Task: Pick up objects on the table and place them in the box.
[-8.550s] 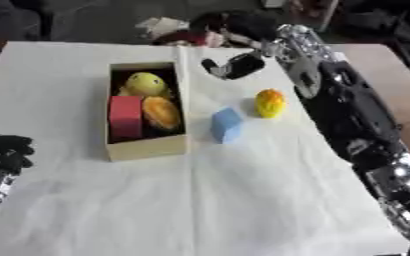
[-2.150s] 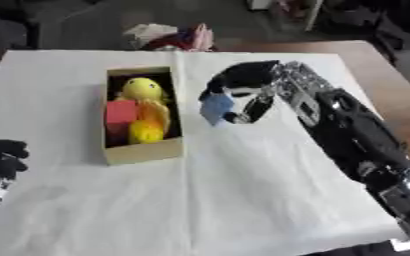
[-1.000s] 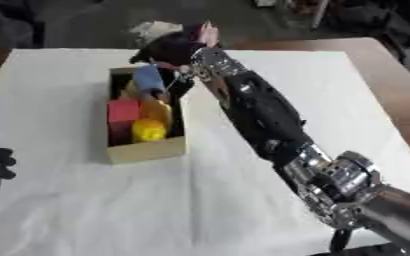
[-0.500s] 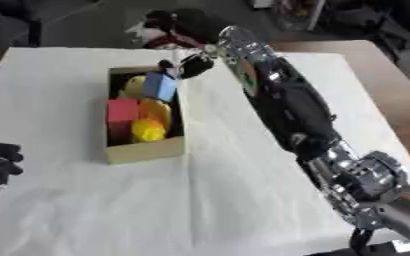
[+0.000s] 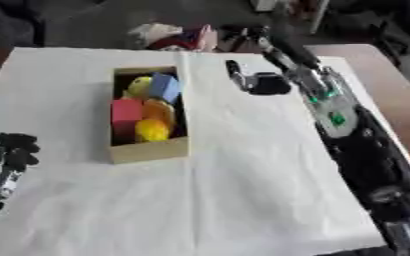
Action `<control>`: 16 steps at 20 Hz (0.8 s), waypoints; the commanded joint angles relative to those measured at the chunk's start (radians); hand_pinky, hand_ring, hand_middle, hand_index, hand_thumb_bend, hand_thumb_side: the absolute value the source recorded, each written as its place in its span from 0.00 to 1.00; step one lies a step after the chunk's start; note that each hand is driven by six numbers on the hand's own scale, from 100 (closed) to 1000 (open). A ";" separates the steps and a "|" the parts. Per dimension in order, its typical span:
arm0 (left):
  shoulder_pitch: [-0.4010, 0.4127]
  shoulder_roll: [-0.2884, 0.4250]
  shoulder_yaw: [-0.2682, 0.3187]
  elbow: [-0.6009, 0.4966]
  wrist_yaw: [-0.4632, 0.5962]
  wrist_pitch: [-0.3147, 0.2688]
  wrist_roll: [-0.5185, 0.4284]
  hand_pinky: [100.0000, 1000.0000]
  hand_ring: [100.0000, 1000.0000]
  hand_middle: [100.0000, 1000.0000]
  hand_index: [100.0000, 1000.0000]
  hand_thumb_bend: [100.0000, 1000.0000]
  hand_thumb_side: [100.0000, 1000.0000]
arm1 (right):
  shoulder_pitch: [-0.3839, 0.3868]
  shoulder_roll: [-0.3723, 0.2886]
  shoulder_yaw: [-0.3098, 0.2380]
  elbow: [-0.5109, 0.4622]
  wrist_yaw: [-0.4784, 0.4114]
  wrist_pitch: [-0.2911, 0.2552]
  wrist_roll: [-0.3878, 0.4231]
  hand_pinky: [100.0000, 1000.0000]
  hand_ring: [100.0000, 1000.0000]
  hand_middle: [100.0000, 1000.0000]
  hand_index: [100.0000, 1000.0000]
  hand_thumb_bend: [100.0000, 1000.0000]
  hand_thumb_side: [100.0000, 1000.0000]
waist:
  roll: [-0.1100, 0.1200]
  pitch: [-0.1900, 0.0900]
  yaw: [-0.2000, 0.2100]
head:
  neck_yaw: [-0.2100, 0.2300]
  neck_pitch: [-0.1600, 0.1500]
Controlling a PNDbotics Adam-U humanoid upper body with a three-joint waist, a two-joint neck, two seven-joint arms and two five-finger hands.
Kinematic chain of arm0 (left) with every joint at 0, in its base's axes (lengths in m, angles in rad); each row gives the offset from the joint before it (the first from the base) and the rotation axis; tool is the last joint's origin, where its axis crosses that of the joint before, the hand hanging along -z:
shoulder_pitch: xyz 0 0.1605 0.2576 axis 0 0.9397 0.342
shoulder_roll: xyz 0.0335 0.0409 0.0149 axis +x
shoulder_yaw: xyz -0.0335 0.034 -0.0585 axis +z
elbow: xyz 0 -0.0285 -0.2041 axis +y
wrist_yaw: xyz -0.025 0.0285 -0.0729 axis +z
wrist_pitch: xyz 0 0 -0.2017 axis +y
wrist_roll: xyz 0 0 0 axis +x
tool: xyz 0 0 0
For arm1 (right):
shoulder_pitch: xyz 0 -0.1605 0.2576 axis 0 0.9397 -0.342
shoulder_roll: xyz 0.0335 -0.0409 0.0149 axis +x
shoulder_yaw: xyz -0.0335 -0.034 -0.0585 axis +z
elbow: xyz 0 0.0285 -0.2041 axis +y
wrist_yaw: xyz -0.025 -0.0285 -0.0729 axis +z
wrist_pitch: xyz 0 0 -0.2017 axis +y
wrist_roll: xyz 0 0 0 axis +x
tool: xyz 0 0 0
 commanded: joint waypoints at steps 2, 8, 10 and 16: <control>0.001 -0.010 0.016 -0.020 0.001 -0.004 0.023 0.75 0.57 0.58 0.74 0.00 0.62 | 0.120 0.010 -0.016 -0.119 -0.192 0.049 -0.007 0.74 0.60 0.71 0.94 0.00 0.59 | 0.001 -0.008 -0.014 | 0.024 0.005; 0.022 -0.041 0.020 -0.012 0.007 -0.011 0.040 0.75 0.57 0.58 0.74 0.00 0.64 | 0.251 0.097 -0.011 -0.149 -0.269 0.088 -0.016 0.72 0.56 0.64 0.91 0.00 0.63 | -0.004 -0.012 -0.045 | 0.068 0.005; 0.024 -0.057 0.020 -0.008 0.011 -0.013 0.042 0.75 0.57 0.58 0.74 0.00 0.64 | 0.256 0.107 -0.004 -0.148 -0.265 0.097 -0.016 0.72 0.55 0.62 0.91 0.00 0.61 | -0.003 -0.013 -0.048 | 0.078 0.005; 0.039 -0.100 0.025 0.001 0.016 -0.018 0.050 0.76 0.57 0.58 0.73 0.00 0.67 | 0.259 0.126 0.009 -0.147 -0.252 0.118 -0.016 0.71 0.53 0.60 0.90 0.00 0.58 | -0.001 -0.009 -0.048 | 0.102 0.005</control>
